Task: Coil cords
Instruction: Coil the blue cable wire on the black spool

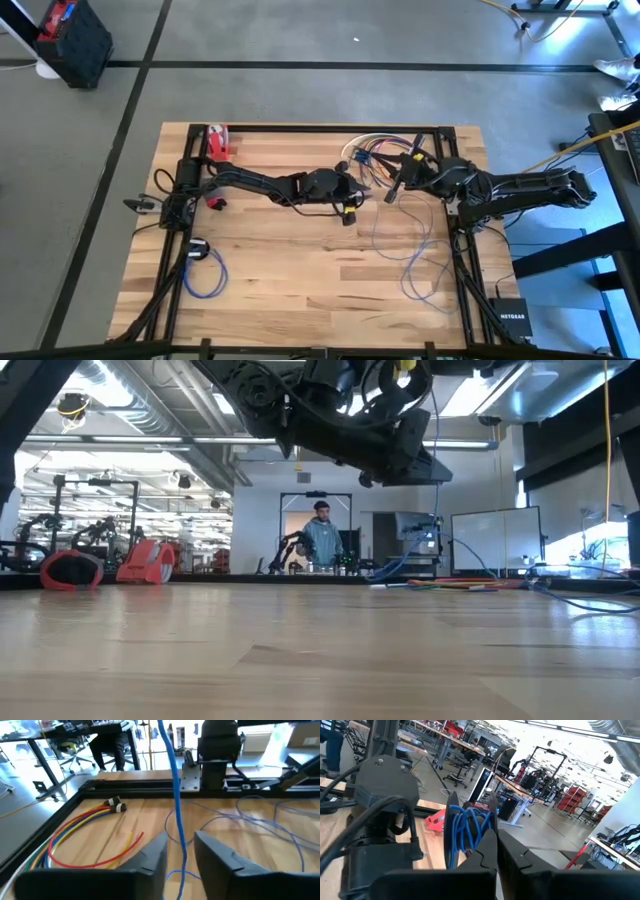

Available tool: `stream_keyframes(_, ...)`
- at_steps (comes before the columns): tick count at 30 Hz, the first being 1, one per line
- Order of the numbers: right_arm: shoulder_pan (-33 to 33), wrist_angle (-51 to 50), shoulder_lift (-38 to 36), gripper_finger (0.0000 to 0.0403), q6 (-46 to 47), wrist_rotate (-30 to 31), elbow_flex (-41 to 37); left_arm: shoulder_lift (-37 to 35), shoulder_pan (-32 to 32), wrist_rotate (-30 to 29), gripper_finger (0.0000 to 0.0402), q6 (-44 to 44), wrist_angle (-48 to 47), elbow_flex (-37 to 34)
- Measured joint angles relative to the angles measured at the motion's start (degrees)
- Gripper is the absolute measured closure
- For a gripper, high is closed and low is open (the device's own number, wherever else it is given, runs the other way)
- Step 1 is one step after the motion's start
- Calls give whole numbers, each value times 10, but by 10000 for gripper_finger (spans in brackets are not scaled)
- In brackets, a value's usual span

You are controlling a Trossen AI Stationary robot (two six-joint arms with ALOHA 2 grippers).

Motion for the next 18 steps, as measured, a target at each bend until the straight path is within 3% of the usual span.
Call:
stream_keyframes(4,1,0,-5,402,7,-15,0,-4,9,-5,389,13,-57,0)
stream_keyframes(11,1,-86,-36,402,47,-37,1,-87,10,-121,398,18,-235,0)
stream_keyframes(18,1,-191,-38,402,88,-98,0,-150,-8,-217,399,-7,-392,0)
